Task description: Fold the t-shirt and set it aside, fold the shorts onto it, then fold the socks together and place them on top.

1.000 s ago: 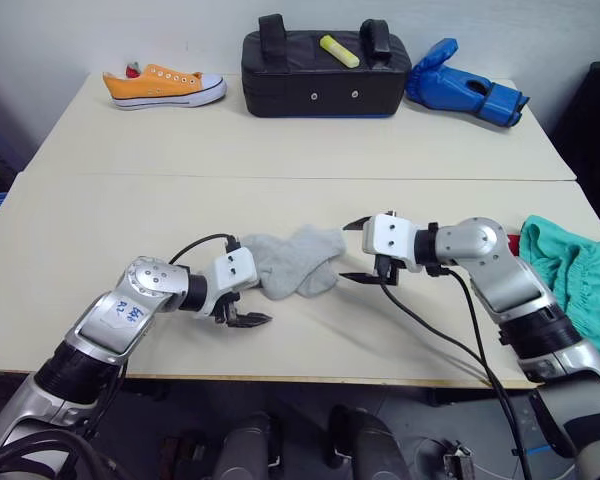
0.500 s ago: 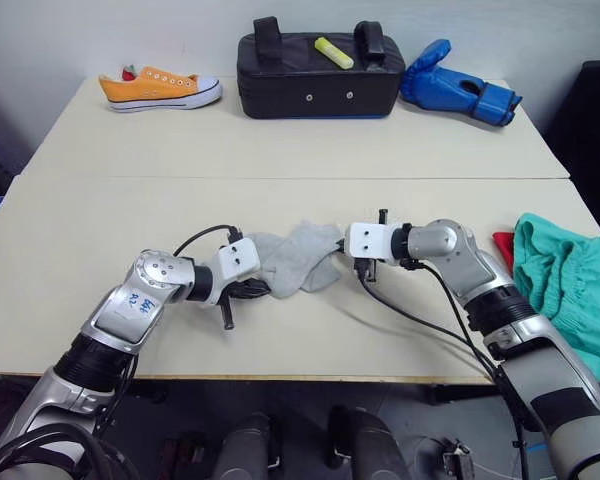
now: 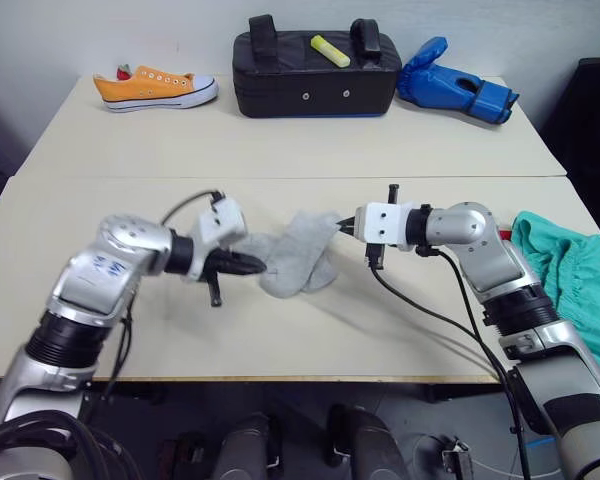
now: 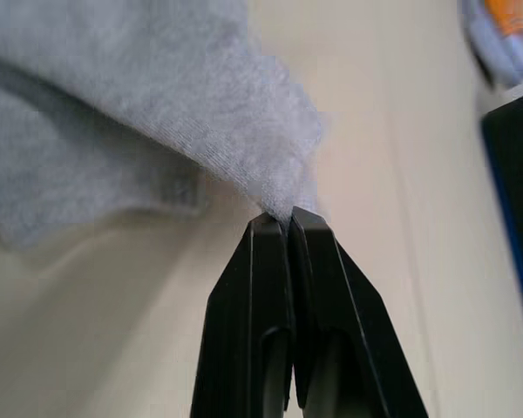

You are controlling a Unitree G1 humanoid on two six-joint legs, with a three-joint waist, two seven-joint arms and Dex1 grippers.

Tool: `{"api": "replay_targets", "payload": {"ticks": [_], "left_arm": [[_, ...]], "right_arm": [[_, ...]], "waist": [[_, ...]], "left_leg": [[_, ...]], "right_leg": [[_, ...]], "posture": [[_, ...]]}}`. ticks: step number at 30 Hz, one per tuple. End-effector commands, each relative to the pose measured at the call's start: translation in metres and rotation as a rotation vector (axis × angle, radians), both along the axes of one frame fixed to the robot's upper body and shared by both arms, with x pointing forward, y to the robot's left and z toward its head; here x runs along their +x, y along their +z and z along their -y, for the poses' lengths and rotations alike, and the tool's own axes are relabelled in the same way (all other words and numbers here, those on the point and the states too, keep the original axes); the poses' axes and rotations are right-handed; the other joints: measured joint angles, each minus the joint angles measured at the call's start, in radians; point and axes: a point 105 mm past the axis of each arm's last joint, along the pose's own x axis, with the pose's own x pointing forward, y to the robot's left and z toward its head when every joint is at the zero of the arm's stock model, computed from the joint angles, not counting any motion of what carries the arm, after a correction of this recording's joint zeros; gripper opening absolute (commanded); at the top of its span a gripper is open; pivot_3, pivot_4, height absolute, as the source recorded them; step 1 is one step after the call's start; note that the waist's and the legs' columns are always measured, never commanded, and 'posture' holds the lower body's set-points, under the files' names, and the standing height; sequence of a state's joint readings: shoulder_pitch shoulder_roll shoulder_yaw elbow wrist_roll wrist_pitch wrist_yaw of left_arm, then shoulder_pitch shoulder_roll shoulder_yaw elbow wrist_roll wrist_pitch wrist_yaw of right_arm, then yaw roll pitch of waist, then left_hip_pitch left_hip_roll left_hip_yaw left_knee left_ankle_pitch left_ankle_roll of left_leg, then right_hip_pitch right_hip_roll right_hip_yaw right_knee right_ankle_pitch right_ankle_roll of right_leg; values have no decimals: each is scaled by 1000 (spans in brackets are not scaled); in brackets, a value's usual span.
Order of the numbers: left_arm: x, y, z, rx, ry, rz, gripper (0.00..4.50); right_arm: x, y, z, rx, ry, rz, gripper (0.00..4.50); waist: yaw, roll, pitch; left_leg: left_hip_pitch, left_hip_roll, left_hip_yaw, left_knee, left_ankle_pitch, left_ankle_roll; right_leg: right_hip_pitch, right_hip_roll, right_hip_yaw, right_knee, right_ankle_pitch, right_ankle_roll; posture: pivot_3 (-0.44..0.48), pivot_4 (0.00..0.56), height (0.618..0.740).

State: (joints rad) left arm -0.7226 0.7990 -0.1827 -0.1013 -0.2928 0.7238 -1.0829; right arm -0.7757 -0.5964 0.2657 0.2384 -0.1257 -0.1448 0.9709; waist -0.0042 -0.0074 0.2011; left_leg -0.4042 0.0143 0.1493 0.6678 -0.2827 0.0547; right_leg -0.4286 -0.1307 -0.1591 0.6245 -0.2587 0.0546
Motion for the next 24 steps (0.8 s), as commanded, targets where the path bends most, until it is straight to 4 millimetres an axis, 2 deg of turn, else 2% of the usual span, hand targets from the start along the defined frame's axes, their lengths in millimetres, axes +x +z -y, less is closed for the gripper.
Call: {"api": "replay_targets", "payload": {"ticks": [1, 5, 6, 8, 13, 21, 24], "left_arm": [[4, 5, -4, 31, -46, 27, 0], [-2, -2, 7, 32, -164, 41, 0], [-4, -6, 10, 25, -179, 25, 181], [-7, -11, 14, 19, -191, 5, 624], [-14, -34, 27, 37, -195, 40, 2227], [0, -66, 36, 119, -113, 80, 2227], [1, -68, 40, 105, -123, 80, 1593]], "right_arm": [[-11, 12, -2, 20, 15, 32, 31], [-11, 6, -2, 19, -13, 22, 31], [-10, 4, -2, 19, -20, 16, 4], [-9, 1, -2, 21, -33, 4, 0], [-2, -6, -1, 22, -61, -26, 0], [-3, -9, -8, 33, -43, -54, 0], [-4, -9, -9, 37, -39, -62, 0]], "waist": [[0, 0, 0], [-2, 0, 0], [-1, 0, 0], [-1, 0, 0], [-2, 0, 0], [1, 0, 0], [0, 0, 0]], "left_leg": [[0, 0, 0, 0, 0, 0], [-1, 0, 1, 0, 0, 0], [-1, 0, 1, 0, 0, 0], [-1, 0, 1, 0, 0, 0], [-1, 0, 1, 0, 0, 0], [0, 0, 1, 1, 0, 0], [-1, 0, 1, 1, 0, 1]], "right_leg": [[0, 0, 0, 0, 0, 0], [-1, 1, 0, 0, 0, 0], [-1, 1, 0, 0, 0, 0], [-1, 1, 0, 0, 0, 0], [-1, 1, 0, 0, 0, 0], [0, 0, 0, 1, 0, 0], [-1, 0, 0, 1, 0, 0]], "posture": [[0, 150, 740], [0, 150, 740], [0, 150, 740], [0, 150, 740], [0, 150, 740], [0, 150, 740], [0, 150, 740]]}}
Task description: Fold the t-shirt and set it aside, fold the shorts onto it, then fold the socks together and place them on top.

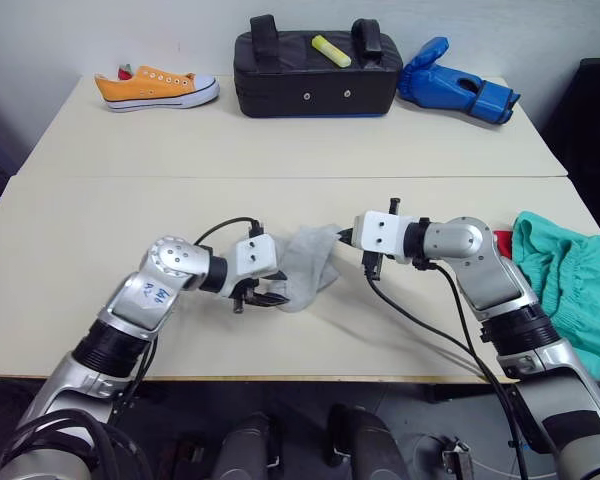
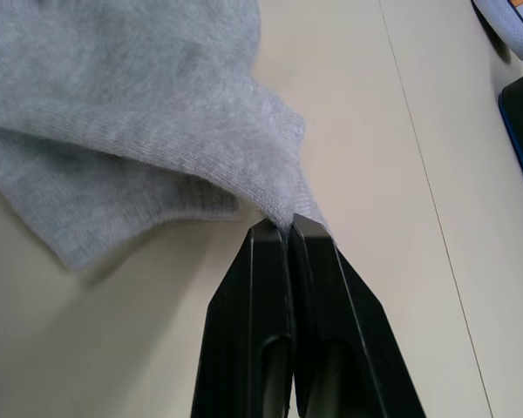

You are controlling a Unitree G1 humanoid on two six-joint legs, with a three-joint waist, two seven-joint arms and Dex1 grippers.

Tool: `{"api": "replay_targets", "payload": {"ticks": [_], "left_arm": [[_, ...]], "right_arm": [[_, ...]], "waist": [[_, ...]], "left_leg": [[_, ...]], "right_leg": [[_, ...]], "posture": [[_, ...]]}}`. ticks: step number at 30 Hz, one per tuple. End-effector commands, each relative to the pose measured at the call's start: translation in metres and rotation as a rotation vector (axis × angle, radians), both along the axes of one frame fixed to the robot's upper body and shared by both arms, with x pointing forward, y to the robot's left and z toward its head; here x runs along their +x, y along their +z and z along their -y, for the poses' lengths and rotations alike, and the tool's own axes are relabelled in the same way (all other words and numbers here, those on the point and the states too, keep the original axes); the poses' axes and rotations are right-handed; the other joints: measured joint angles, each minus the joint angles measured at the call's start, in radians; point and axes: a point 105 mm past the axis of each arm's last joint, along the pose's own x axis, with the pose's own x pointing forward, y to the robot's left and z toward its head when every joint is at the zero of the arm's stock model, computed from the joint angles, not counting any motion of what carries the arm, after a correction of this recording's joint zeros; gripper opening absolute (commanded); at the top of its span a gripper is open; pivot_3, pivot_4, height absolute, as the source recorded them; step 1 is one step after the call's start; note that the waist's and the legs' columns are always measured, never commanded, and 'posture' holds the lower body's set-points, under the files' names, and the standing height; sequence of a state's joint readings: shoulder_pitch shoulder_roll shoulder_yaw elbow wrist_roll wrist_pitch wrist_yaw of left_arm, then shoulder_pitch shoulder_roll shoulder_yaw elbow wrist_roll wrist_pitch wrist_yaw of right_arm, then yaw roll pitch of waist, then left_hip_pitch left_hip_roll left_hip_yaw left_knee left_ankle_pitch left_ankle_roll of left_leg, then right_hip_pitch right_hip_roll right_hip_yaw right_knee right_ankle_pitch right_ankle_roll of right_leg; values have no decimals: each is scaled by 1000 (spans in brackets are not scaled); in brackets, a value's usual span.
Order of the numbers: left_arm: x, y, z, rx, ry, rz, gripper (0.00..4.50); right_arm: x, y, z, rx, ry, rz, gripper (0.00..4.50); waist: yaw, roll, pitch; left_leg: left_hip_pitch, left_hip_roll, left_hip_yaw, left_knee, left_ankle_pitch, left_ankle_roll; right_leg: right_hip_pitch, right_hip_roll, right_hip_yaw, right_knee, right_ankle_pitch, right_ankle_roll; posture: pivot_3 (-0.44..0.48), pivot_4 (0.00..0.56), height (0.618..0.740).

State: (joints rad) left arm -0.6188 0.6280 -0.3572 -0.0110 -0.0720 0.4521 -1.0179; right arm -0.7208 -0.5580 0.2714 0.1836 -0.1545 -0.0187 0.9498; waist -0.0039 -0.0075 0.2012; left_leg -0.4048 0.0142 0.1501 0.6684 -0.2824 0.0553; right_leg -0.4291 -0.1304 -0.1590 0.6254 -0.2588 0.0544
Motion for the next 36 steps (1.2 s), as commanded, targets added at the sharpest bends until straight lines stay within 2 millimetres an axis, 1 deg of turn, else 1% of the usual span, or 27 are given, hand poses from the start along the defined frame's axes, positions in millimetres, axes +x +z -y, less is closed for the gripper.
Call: {"api": "replay_targets", "payload": {"ticks": [1, 5, 7, 9, 11, 13, 15, 17, 20, 22, 23, 26, 29, 33, 36], "left_arm": [[0, 4, 3, -23, -15, 13, 1309], [-3, 8, 2, -42, -33, -18, 25], [-4, 11, 0, -52, -36, -30, 25], [-5, 20, -2, -87, -40, -59, 25], [-7, 37, -6, -131, -57, -89, 25], [-10, 59, -14, -161, -96, -111, 25], [-11, 70, -25, -122, -141, -106, 25], [0, 69, -41, -5, -148, -42, 25], [32, 64, -65, 183, -117, 94, 25], [44, 60, -72, 259, -140, 120, 25], [50, 59, -72, 280, -152, 126, 25], [63, 57, -71, 338, -173, 157, 25], [74, 54, -72, 412, -172, 212, 25], [81, 54, -70, 431, -167, 240, 25], [82, 54, -68, 421, -167, 239, 25]], "right_arm": [[-3, 10, -5, 18, 25, 23, 0], [-1, 11, -2, 8, 18, 30, 0], [0, 12, 0, 7, 14, 35, 0], [0, 17, 1, 14, 9, 44, 0], [-1, 24, 4, 35, 3, 55, 0], [-4, 34, 9, 59, -1, 74, 0], [-11, 40, 13, 75, 10, 87, 0], [-21, 39, 16, 71, 25, 96, 0], [-37, 31, 14, 56, 55, 124, 0], [-48, 20, 8, 29, 89, 159, 0], [-53, 11, 2, 9, 108, 186, 0], [-59, -7, -10, -31, 128, 242, 0], [-55, -27, -16, -87, 110, 284, 0], [-55, -43, -22, -91, 110, 274, 0], [-54, -46, -21, -112, 111, 288, 0]], "waist": [[0, 0, 0], [-1, 0, 0], [-1, 0, 0], [-1, 0, 0], [-1, 0, 0], [-1, 0, 0], [-1, 0, 0], [2, 0, 0], [5, 0, 0], [3, -1, 0], [3, -1, 0], [2, -2, 1], [-3, -2, 1], [-4, -3, 1], [-3, -3, 1]], "left_leg": [[0, 0, 0, 0, 0, 0], [0, 0, 0, 0, 0, 0], [0, 0, 0, 0, 0, 0], [0, 0, 0, 0, 0, 0], [0, 0, 0, 0, 0, 0], [0, 0, 0, 0, 0, 0], [0, 0, 0, 0, 0, 0], [0, 0, 0, 0, 0, 0], [0, 0, -1, 0, 0, 0], [0, -1, 0, 0, 0, 0], [0, -1, 1, 0, 0, 0], [-1, -1, 1, 0, 0, 0], [-2, -1, 2, 0, 0, 0], [-1, 0, 3, 0, 0, 0], [-1, 0, 3, 0, 0, 1]], "right_leg": [[0, 0, 0, 0, 0, 0], [0, 0, 0, 0, 0, 0], [0, 0, 0, 0, 0, 0], [0, 0, 0, 0, 0, 0], [0, 0, 0, 0, 0, 0], [0, 0, 0, 0, 0, 0], [0, 0, 0, 0, 0, 0], [0, 0, 0, 0, 0, 0], [1, 0, -1, -1, 0, 0], [0, 0, -1, -2, 0, 0], [0, 1, -1, -2, 0, 0], [-1, 1, -1, -1, 0, 0], [-2, 1, 0, -1, 0, 0], [-2, 1, 0, -1, 0, 0], [-2, 1, -1, -1, 0, 0]], "posture": [[0, 150, 740], [0, 150, 740], [0, 150, 740], [0, 150, 740], [0, 150, 740], [0, 150, 740], [0, 150, 740], [0, 150, 740], [0, 150, 740], [0, 150, 740], [0, 150, 740], [0, 150, 740], [0, 150, 740], [0, 150, 740], [0, 150, 740]]}}
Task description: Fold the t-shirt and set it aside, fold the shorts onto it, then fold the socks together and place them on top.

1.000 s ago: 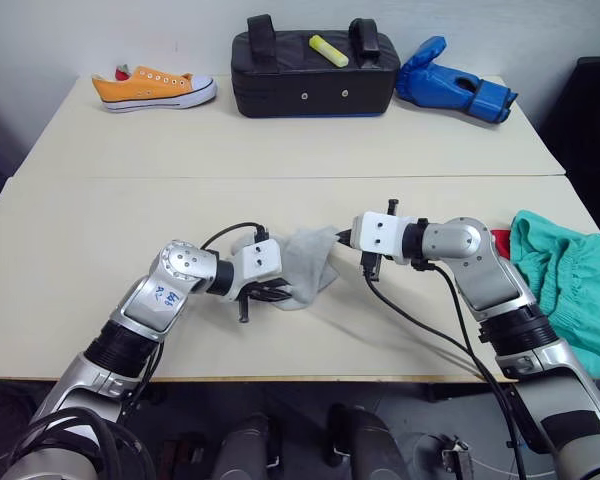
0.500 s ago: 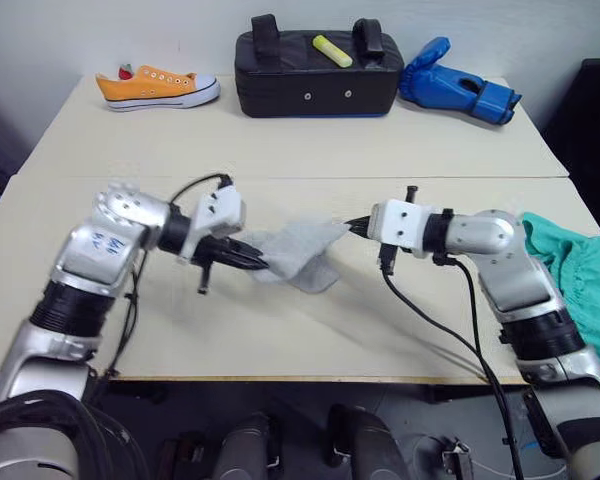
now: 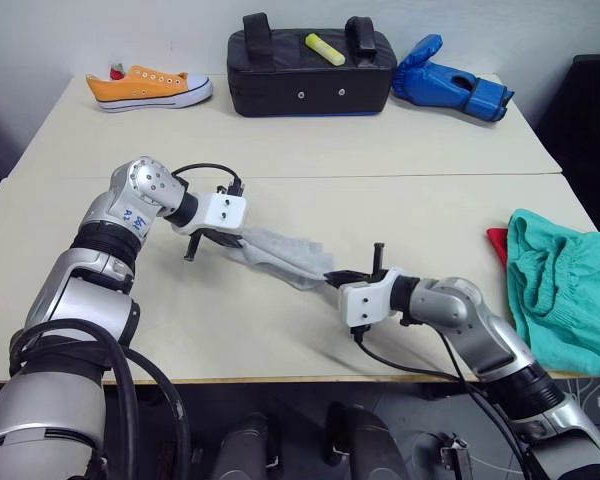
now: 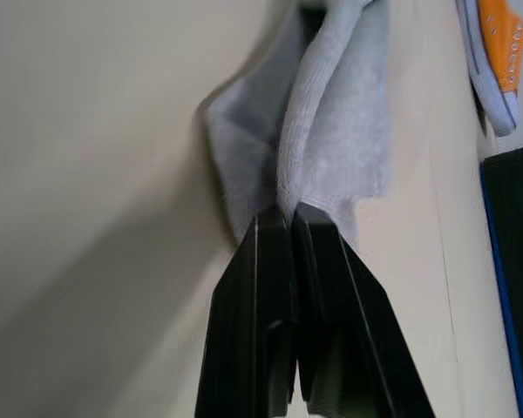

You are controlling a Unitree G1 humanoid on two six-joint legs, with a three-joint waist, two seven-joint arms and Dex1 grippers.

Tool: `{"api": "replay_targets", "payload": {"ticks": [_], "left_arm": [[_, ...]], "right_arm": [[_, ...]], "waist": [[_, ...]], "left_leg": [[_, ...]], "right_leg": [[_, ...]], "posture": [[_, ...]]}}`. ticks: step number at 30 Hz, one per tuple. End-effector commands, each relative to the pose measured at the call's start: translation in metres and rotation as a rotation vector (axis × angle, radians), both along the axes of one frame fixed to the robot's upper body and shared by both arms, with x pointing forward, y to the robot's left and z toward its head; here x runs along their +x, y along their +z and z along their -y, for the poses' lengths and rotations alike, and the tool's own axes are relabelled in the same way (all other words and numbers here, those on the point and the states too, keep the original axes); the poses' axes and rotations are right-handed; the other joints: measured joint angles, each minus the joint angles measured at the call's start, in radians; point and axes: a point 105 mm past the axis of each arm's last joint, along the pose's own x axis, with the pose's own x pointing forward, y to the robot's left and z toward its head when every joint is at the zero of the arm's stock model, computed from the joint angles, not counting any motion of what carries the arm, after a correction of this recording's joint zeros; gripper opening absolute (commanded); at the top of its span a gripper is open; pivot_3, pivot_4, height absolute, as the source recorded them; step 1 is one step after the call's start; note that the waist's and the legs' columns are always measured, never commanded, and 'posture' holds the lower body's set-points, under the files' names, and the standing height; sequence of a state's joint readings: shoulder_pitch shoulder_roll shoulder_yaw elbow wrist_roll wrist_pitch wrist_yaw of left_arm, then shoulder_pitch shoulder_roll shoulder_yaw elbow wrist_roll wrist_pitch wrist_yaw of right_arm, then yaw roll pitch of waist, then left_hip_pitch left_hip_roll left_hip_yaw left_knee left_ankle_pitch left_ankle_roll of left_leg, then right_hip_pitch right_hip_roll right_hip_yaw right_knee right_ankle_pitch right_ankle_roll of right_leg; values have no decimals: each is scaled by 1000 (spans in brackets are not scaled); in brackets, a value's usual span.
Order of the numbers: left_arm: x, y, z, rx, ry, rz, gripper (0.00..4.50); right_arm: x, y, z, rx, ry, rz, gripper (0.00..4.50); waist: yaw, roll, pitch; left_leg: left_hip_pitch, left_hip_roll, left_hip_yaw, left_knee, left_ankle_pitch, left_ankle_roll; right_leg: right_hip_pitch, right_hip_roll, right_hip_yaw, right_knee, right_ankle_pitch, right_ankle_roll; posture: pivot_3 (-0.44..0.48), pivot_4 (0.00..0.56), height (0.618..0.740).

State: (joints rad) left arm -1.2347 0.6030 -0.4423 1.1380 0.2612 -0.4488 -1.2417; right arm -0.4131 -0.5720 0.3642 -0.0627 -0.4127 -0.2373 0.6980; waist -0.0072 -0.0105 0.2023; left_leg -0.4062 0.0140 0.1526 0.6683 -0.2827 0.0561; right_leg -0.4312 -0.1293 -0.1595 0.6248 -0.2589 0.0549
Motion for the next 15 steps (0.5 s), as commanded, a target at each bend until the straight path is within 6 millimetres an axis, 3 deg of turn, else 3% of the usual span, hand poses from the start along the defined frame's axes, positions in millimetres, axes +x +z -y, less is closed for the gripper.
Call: {"api": "replay_targets", "payload": {"ticks": [1, 3, 5, 8, 11, 12, 15], "left_arm": [[4, 10, -2, -11, 15, 28, 25], [4, 9, -1, -26, 25, 13, 25], [3, 9, -1, -52, 35, -10, 501], [-2, 20, 2, -145, 30, -61, 1342], [-9, 41, 7, -273, 11, -130, 2326], [-12, 49, 8, -329, 4, -165, 2342], [-22, 72, 11, -475, -13, -258, 2342]], "right_arm": [[1, 4, 1, -8, 6, 49, 0], [1, 4, 3, -10, 2, 42, 0], [0, 6, 4, 14, -2, 22, 0], [-3, 23, 2, 115, -4, -27, 619], [-9, 40, 3, 219, 5, -133, 1692], [-13, 44, 4, 253, 13, -184, 1957], [-17, 59, 6, 365, 10, -336, 1957]], "waist": [[0, 0, 0], [0, 0, 0], [0, -1, 0], [0, -1, 0], [0, -2, 1], [0, -2, 1], [0, -3, 1]], "left_leg": [[0, 0, 0, 0, 0, 0], [0, 0, 0, 0, 0, 0], [0, 0, 0, 0, 0, 0], [0, 0, 0, 0, 0, 0], [0, 0, -1, 1, 0, 0], [0, 0, -1, 1, 0, 0], [0, 0, -3, 3, 0, 1]], "right_leg": [[0, 0, 0, 0, 0, 0], [0, 0, 0, 0, 0, 0], [0, 0, 0, 0, 0, 0], [0, 0, 0, 0, 0, 0], [0, 0, 0, 0, 0, 0], [0, 0, 0, 0, 0, 0], [1, 0, -1, 1, 0, 0]], "posture": [[0, 150, 740], [0, 150, 740], [0, 150, 740], [0, 150, 740], [0, 150, 740], [0, 150, 740], [0, 150, 740]]}}
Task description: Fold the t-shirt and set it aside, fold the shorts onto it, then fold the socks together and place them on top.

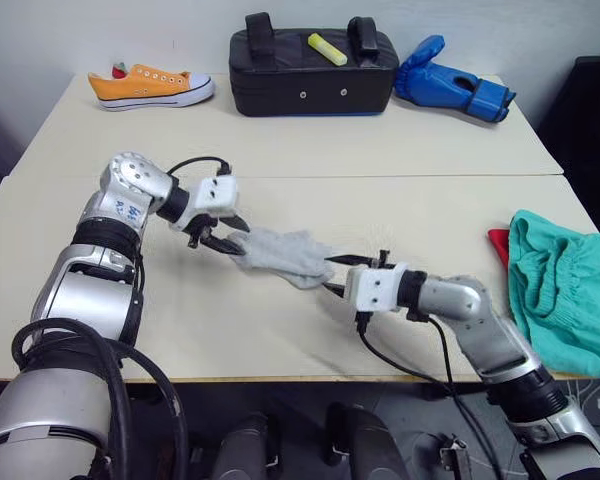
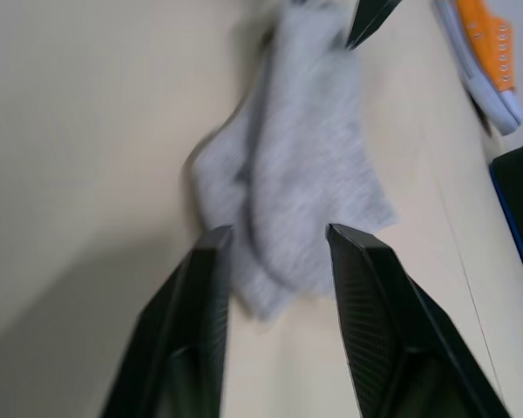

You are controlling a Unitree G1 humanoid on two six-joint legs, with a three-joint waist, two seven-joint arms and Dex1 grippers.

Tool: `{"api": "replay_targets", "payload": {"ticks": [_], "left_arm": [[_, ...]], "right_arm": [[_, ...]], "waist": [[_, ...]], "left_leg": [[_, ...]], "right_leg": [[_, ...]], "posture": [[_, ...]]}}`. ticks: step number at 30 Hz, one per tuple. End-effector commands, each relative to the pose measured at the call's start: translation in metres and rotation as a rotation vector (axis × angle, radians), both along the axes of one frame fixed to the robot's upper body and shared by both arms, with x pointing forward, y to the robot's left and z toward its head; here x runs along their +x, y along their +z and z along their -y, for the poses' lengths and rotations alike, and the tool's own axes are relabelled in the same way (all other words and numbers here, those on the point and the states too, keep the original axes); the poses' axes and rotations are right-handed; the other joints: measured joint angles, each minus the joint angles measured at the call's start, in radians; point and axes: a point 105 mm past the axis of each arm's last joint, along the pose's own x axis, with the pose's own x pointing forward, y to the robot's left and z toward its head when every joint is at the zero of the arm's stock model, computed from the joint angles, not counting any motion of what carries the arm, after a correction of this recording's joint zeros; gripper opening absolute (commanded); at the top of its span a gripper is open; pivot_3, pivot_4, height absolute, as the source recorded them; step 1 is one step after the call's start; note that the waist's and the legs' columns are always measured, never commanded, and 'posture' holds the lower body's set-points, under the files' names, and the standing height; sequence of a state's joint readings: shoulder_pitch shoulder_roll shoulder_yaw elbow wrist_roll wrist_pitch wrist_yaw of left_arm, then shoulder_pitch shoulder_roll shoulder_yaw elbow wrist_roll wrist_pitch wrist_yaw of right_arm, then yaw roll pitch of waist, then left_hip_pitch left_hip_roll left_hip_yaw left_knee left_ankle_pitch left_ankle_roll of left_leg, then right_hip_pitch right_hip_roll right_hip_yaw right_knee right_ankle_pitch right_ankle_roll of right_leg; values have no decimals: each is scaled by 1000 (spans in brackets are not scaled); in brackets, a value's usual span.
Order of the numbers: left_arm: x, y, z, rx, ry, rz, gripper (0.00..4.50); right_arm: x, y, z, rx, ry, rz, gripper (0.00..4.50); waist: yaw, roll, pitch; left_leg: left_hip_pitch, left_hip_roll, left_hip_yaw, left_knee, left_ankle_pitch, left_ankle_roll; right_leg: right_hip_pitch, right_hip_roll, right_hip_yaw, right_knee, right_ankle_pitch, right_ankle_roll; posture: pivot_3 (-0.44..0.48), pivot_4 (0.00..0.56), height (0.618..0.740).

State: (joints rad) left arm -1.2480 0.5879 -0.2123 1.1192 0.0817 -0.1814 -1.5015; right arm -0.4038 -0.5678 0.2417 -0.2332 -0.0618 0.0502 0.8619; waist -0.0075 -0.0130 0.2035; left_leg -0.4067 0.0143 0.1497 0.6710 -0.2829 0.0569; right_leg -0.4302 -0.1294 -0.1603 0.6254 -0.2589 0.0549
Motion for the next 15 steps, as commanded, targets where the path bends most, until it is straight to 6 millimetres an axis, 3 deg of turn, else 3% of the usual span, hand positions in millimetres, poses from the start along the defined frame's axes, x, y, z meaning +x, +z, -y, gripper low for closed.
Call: {"api": "replay_targets", "payload": {"ticks": [1, 4, 8, 10, 15], "left_arm": [[-10, 42, 7, -167, -41, -32, 2342], [-12, 31, 10, -184, 10, -56, 1762], [-12, 3, 13, -150, 97, -75, 416], [-16, -10, 16, -138, 133, -108, 49], [-21, -39, 11, -49, 217, -106, 49]], "right_arm": [[-3, 25, 0, 144, 11, -115, 1957], [11, 29, -10, 190, -17, -177, 1360], [31, 22, -32, 184, -44, -225, 4], [44, 18, -44, 181, -67, -252, 0], [69, -4, -61, 61, -108, -245, 0]], "waist": [[0, 0, 0], [-4, 0, 0], [-21, 0, 0], [-24, 0, 0], [-24, 0, 0]], "left_leg": [[0, 0, -1, 1, 0, 1], [0, 0, -2, 4, -1, 2], [1, 1, -1, 5, -1, 2], [0, 1, -1, 5, -1, 1], [-1, 0, 0, 6, -1, 1]], "right_leg": [[1, 0, 0, 0, 0, 0], [2, -1, 0, 2, 0, 0], [2, -1, 0, 4, 0, 0], [1, 0, 0, 4, 0, 0], [0, 0, 1, 4, 0, 0]], "posture": [[0, 150, 740], [0, 150, 740], [0, 150, 740], [0, 150, 740], [0, 150, 740]]}}
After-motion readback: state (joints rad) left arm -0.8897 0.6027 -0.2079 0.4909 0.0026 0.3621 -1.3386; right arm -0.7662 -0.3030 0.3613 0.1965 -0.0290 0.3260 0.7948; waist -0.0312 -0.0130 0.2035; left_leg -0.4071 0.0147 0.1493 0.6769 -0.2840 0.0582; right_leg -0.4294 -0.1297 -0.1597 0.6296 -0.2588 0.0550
